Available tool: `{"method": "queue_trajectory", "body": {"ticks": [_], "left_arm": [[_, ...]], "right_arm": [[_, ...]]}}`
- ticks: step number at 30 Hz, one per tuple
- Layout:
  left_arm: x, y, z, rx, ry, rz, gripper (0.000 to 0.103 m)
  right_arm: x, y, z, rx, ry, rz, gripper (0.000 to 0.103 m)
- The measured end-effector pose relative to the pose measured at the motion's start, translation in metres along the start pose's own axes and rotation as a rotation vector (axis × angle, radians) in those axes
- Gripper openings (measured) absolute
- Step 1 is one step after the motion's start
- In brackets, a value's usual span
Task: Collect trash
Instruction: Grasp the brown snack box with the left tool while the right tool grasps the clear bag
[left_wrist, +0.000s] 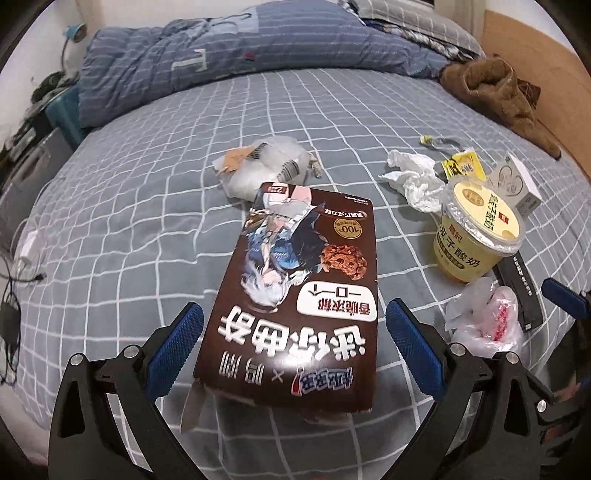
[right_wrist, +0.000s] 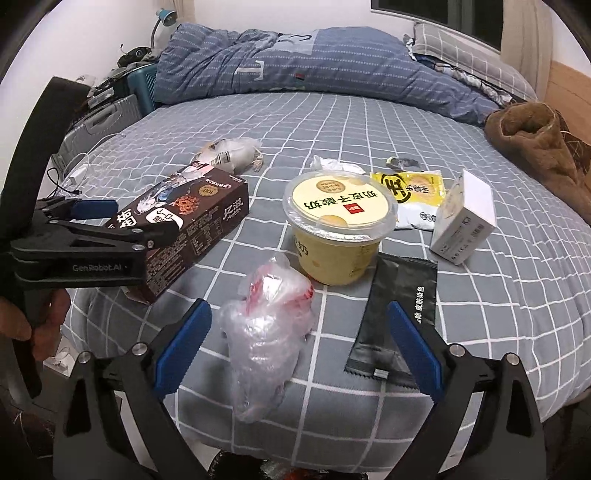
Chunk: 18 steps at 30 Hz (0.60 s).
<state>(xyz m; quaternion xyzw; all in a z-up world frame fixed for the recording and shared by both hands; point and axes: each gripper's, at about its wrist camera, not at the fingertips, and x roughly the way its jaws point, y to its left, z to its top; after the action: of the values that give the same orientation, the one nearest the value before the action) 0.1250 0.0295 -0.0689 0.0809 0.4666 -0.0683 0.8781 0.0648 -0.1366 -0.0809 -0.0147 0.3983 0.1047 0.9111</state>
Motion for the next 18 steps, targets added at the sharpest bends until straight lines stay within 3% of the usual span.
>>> {"method": "queue_trajectory", "body": {"ticks": [10, 18], "left_arm": [[0.017, 0.002, 0.001, -0.011, 0.03, -0.004, 0.097], [0.023, -0.003, -0.001, -0.013, 0.035, 0.023, 0.094]], "right_arm": [[0.011, 0.001, 0.0, 0.01, 0.036, 0.024, 0.085], [0.014, 0.005, -0.001, 0.004, 0.057, 0.047, 0.071]]}}
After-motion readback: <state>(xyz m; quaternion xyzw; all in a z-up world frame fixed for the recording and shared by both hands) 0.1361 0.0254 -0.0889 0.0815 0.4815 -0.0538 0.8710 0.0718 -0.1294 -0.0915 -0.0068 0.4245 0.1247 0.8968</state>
